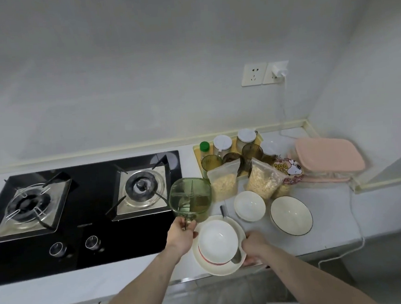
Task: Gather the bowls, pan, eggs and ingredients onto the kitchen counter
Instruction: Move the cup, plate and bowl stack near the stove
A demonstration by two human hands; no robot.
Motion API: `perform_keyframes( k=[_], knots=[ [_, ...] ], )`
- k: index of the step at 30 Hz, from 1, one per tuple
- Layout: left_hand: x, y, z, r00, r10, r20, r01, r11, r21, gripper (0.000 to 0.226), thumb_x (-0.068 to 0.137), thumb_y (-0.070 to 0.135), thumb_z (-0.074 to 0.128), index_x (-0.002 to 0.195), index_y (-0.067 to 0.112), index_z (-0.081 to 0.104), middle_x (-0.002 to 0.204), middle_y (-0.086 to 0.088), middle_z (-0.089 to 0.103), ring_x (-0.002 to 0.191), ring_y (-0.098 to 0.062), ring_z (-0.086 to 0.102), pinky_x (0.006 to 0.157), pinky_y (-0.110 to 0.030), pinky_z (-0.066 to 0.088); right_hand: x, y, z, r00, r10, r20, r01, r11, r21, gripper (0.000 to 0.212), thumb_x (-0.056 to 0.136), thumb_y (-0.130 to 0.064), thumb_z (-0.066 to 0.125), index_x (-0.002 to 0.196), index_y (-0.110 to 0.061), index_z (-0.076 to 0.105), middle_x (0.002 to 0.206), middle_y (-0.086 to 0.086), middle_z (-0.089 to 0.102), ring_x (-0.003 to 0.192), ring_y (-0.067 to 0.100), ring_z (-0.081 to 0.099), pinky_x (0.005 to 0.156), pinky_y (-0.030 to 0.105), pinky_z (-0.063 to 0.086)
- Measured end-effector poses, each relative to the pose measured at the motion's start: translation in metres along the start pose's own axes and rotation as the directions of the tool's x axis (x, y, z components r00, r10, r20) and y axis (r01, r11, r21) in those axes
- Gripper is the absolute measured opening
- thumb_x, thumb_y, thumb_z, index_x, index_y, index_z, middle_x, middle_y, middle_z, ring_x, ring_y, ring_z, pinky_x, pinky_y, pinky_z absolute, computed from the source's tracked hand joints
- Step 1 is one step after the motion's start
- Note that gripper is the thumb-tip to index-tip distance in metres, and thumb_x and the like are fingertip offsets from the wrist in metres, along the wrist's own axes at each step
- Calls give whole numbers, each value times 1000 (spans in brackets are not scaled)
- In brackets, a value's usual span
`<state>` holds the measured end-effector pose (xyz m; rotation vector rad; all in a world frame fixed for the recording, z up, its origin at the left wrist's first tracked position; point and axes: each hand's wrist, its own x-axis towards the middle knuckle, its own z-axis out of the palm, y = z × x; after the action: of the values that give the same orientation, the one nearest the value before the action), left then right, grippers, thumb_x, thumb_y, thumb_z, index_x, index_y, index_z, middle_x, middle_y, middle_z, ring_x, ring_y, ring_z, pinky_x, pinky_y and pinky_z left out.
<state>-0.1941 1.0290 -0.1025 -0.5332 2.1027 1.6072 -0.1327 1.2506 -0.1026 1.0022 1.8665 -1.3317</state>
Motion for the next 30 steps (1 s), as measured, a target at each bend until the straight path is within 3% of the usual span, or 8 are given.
perform_keyframes(
  k=[5,11,16,19,24,27,30],
  knots=[
    [11,6,10,998,-35,-44,34,999,-5,13,97,20,65,104,10,60,100,-6,71,71,-15,70,56,-20,51,13,-5,-7,1000,-17,15,18,999,-41,30,81,1,64,109,-7,70,98,14,76,82,33,76,65,51,64],
    [29,7,16,996,-71,-60,76,992,101,18,95,27,66,99,12,56,90,-3,69,85,-23,75,69,-35,58,16,-9,-16,1000,9,23,-7,998,-69,38,80,4,69,115,-12,69,105,12,75,87,34,75,66,53,63],
    [38,9,29,992,-123,-29,122,992,-21,12,100,20,58,109,12,58,104,-3,71,84,-18,73,81,-31,58,19,-10,-17,999,28,16,-27,997,-66,32,86,1,67,117,-5,67,104,16,75,79,32,77,62,46,64],
    [41,9,33,989,-142,-31,137,983,-124,14,104,14,51,108,7,63,104,-4,70,84,-18,68,76,-24,57,20,-9,-17,1000,24,17,-23,999,-49,32,83,1,71,115,0,66,101,17,75,77,32,77,60,43,64],
    [51,6,33,989,-145,4,144,987,-72,20,104,9,47,98,7,67,100,-2,68,72,-13,64,73,-20,56,23,-6,-17,999,35,3,-35,999,-2,28,85,0,67,113,0,65,106,18,73,82,37,76,61,51,63],
    [57,10,33,988,-150,21,151,987,-47,21,104,10,48,93,9,66,98,-3,67,73,-15,65,81,-27,59,22,-6,-17,1000,21,-4,-21,1000,6,26,84,1,68,109,-1,66,103,18,74,83,38,75,60,52,63],
    [57,14,28,991,-131,33,128,989,73,20,103,19,50,103,10,67,95,-4,69,76,-20,68,92,-41,59,22,-4,-17,1000,6,-25,-5,999,35,23,82,1,69,105,1,68,101,18,74,82,39,75,60,52,63]
  ],
)
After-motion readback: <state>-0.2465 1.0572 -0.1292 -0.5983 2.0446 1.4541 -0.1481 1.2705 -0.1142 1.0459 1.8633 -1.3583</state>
